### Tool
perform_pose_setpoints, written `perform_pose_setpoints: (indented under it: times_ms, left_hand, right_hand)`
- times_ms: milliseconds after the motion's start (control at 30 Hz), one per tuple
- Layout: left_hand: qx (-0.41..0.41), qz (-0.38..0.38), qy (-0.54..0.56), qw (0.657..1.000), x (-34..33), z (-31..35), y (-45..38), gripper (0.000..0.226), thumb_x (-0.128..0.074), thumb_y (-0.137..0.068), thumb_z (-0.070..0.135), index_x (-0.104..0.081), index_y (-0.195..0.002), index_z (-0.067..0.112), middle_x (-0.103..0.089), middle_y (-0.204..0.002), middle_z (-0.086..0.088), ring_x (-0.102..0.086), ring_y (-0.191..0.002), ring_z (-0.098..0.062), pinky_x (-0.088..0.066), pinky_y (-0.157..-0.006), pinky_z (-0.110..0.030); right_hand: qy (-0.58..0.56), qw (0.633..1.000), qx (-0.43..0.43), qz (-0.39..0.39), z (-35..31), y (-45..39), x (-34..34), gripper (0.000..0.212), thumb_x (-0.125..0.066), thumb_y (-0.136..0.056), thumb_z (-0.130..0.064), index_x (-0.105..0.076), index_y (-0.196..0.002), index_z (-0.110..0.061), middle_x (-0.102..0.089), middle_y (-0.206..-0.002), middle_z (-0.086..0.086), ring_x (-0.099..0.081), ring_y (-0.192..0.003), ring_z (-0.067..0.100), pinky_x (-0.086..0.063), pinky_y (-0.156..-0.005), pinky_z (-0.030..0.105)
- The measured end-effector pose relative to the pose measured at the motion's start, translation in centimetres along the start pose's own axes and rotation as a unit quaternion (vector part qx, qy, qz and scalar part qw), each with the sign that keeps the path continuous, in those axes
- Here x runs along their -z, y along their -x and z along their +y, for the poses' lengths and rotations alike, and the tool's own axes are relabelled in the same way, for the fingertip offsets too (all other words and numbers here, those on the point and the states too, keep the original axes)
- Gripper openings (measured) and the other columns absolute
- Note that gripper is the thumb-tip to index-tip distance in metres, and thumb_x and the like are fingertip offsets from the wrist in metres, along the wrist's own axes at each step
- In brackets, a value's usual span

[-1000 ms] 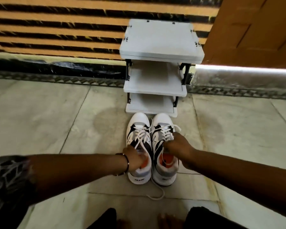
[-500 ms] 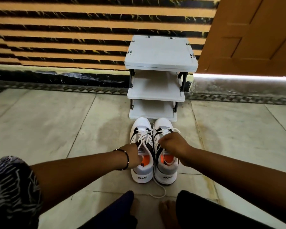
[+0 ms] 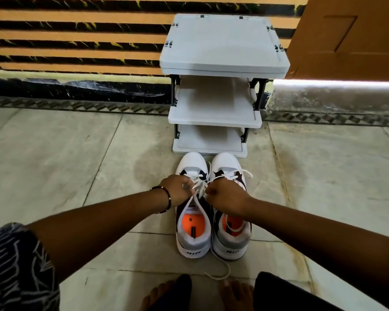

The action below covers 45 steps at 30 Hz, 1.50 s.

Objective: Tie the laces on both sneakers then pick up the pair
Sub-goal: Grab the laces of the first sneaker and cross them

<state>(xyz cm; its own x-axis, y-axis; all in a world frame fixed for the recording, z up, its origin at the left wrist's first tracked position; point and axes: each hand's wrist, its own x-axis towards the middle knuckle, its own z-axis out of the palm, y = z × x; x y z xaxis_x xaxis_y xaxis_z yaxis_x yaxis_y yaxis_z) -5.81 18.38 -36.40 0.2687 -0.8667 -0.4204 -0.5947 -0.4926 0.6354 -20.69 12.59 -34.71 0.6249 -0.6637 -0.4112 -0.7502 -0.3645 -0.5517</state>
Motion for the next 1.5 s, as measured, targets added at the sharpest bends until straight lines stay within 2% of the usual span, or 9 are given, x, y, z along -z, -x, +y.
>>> perform_pose_setpoints:
  times_ms: [200, 333, 467, 600, 800, 933, 1167, 1300, 1500]
  left_hand:
    - [-0.007, 0.031, 0.143, 0.989, -0.3, 0.5, 1.3, 0.026, -0.054, -0.09, 0.016, -0.054, -0.064, 0.021, -0.055, -0.068, 0.002, -0.049, -0.069, -0.011, -0.041, -0.059, -0.009]
    - [-0.031, 0.076, 0.267, 0.96, 0.4, 1.9, 2.7, 0.015, -0.051, -0.091, 0.008, -0.064, -0.084, 0.009, -0.064, -0.087, -0.005, -0.057, -0.082, -0.011, -0.046, -0.062, -0.003]
    - [-0.089, 0.089, 0.372, 0.919, 2.2, 4.1, 3.7, 0.019, -0.047, -0.092, 0.006, -0.061, -0.1, -0.004, -0.066, -0.096, -0.008, -0.064, -0.065, 0.009, -0.043, -0.053, 0.0]
    - [-0.139, 0.127, 0.42, 0.888, 4.8, 5.4, 3.6, 0.016, -0.05, -0.09, 0.006, -0.066, -0.087, 0.009, -0.07, -0.084, 0.003, -0.067, -0.072, 0.006, -0.049, -0.064, -0.005]
    - [-0.071, 0.162, 0.482, 0.858, 6.3, 4.3, 3.7, 0.024, -0.044, -0.093, 0.005, -0.056, -0.112, -0.006, -0.063, -0.081, -0.006, -0.068, -0.057, 0.001, -0.056, -0.06, -0.014]
    - [-0.023, 0.15, 0.515, 0.844, 5.5, 3.3, 4.2, 0.024, -0.044, -0.094, 0.006, -0.057, -0.111, -0.004, -0.064, -0.082, -0.007, -0.069, -0.057, -0.002, -0.057, -0.063, -0.017]
    - [-0.096, 0.153, 0.408, 0.895, 6.2, 5.7, 5.2, 0.017, -0.048, -0.092, 0.011, -0.065, -0.094, 0.008, -0.066, -0.088, 0.001, -0.066, -0.084, -0.007, -0.053, -0.078, -0.022]
    - [-0.223, 0.148, 0.219, 0.938, 7.6, 7.7, 5.5, 0.016, -0.053, -0.09, 0.014, -0.069, -0.094, 0.01, -0.066, -0.088, 0.014, -0.062, -0.077, 0.008, -0.048, -0.07, -0.005]
    - [-0.205, 0.171, -0.066, 0.961, 8.1, 7.2, 6.3, 0.026, -0.043, -0.094, 0.03, -0.065, -0.1, 0.018, -0.071, -0.092, 0.003, -0.063, -0.087, -0.012, -0.049, -0.082, -0.028]
  right_hand:
    - [-0.14, 0.989, -0.043, -0.024, -1.0, -1.2, -0.8, 0.011, -0.063, -0.076, -0.022, -0.065, -0.066, -0.023, -0.069, -0.089, 0.009, -0.063, -0.092, 0.027, -0.052, -0.087, 0.039]
    - [-0.248, 0.968, -0.045, 0.007, -1.4, -1.0, -0.9, 0.011, -0.062, -0.081, -0.01, -0.059, -0.071, -0.01, -0.054, -0.068, 0.006, -0.051, -0.067, 0.018, -0.042, -0.065, 0.029]
    - [-0.332, 0.942, -0.006, 0.054, -0.9, -0.7, -0.6, 0.014, -0.056, -0.084, -0.008, -0.063, -0.075, 0.001, -0.062, -0.074, 0.014, -0.06, -0.073, 0.023, -0.048, -0.077, 0.034]
    - [-0.37, 0.92, 0.035, 0.124, -1.1, 0.1, 0.4, 0.023, -0.051, -0.089, -0.008, -0.066, -0.075, 0.002, -0.065, -0.073, 0.007, -0.06, -0.065, 0.006, -0.046, -0.065, 0.01]
    - [-0.437, 0.887, 0.102, 0.109, -1.8, 1.3, 0.9, 0.017, -0.053, -0.091, -0.009, -0.059, -0.087, 0.007, -0.064, -0.07, 0.018, -0.063, -0.069, 0.022, -0.055, -0.075, 0.034]
    - [-0.454, 0.881, 0.078, 0.106, -3.2, 1.1, 1.1, 0.018, -0.048, -0.093, -0.006, -0.062, -0.09, 0.005, -0.057, -0.057, 0.01, -0.057, -0.054, 0.02, -0.051, -0.059, 0.03]
    - [-0.409, 0.906, 0.076, 0.08, -4.6, 1.2, 2.9, 0.021, -0.046, -0.094, -0.007, -0.065, -0.104, -0.005, -0.058, -0.066, 0.006, -0.05, -0.045, 0.012, -0.044, -0.048, 0.021]
    - [-0.349, 0.924, 0.145, 0.058, -5.9, 1.7, 4.1, 0.011, -0.056, -0.089, -0.012, -0.064, -0.086, -0.018, -0.057, -0.064, 0.003, -0.053, -0.048, 0.012, -0.045, -0.052, 0.026]
    - [-0.287, 0.939, 0.167, 0.088, -6.1, 2.1, 5.7, 0.019, -0.055, -0.09, -0.014, -0.064, -0.073, -0.015, -0.056, -0.055, -0.001, -0.051, -0.05, 0.009, -0.042, -0.052, 0.017]
